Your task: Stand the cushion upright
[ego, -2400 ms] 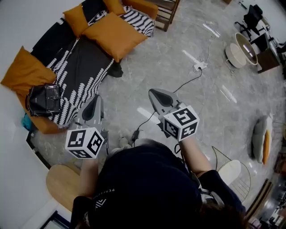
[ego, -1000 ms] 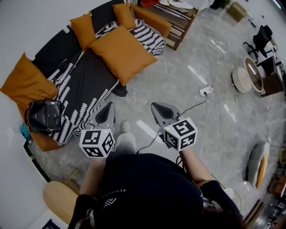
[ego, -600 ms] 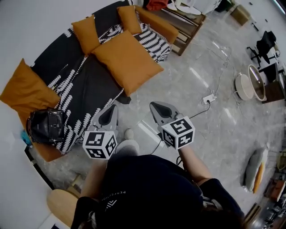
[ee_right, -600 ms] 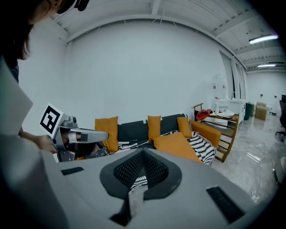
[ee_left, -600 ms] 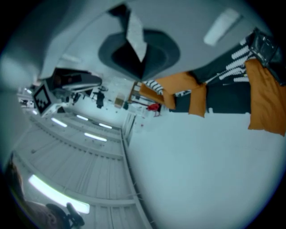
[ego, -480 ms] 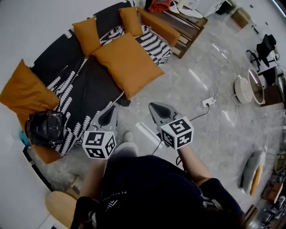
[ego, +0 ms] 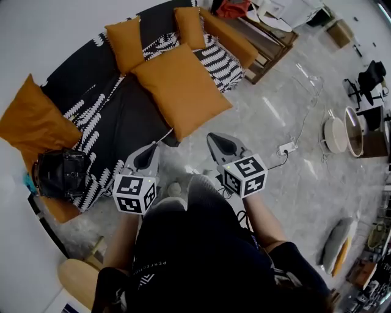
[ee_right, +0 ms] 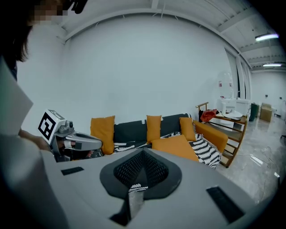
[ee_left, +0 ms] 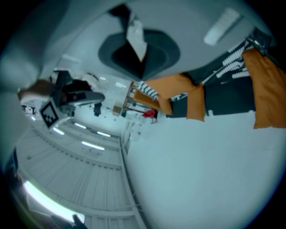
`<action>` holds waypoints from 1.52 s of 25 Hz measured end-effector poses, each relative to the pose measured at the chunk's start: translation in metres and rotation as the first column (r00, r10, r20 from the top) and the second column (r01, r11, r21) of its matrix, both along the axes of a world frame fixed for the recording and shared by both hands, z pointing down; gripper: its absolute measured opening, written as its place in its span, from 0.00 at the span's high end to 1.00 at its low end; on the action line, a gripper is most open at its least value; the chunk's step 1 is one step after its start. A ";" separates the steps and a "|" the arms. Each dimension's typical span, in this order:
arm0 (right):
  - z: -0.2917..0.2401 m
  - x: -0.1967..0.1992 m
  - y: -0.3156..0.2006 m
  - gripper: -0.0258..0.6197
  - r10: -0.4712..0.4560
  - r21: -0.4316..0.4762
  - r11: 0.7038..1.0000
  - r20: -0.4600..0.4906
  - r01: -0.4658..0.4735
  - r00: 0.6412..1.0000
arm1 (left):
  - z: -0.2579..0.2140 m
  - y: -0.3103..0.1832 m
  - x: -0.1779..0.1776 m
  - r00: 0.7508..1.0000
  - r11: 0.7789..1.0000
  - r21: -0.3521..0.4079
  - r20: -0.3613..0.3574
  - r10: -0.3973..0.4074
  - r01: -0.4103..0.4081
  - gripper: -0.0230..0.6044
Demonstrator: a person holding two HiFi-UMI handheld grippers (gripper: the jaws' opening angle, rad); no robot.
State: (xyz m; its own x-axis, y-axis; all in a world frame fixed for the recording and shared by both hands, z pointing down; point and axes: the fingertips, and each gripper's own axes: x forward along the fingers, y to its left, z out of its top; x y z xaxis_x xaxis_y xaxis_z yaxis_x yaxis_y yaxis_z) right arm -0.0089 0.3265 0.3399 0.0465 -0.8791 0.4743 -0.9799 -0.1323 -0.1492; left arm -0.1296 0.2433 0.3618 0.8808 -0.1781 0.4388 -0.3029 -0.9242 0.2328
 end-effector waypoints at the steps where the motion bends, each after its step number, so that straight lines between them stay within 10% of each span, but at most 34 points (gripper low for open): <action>1: 0.003 0.008 -0.004 0.97 -0.001 0.001 1.000 0.005 0.001 1.000 | 0.003 -0.004 0.003 1.000 1.000 0.000 0.009 -0.007 0.007 0.95; 21: 0.081 0.208 -0.130 0.96 -0.190 -0.068 0.979 0.041 0.192 0.981 | 0.069 -0.103 0.184 0.971 0.971 -0.056 0.064 -0.229 0.233 0.95; 38: 0.186 0.307 -0.196 0.89 -0.284 -0.220 0.925 0.145 0.311 0.948 | 0.159 -0.169 0.232 0.875 0.889 -0.118 0.274 -0.398 0.442 0.83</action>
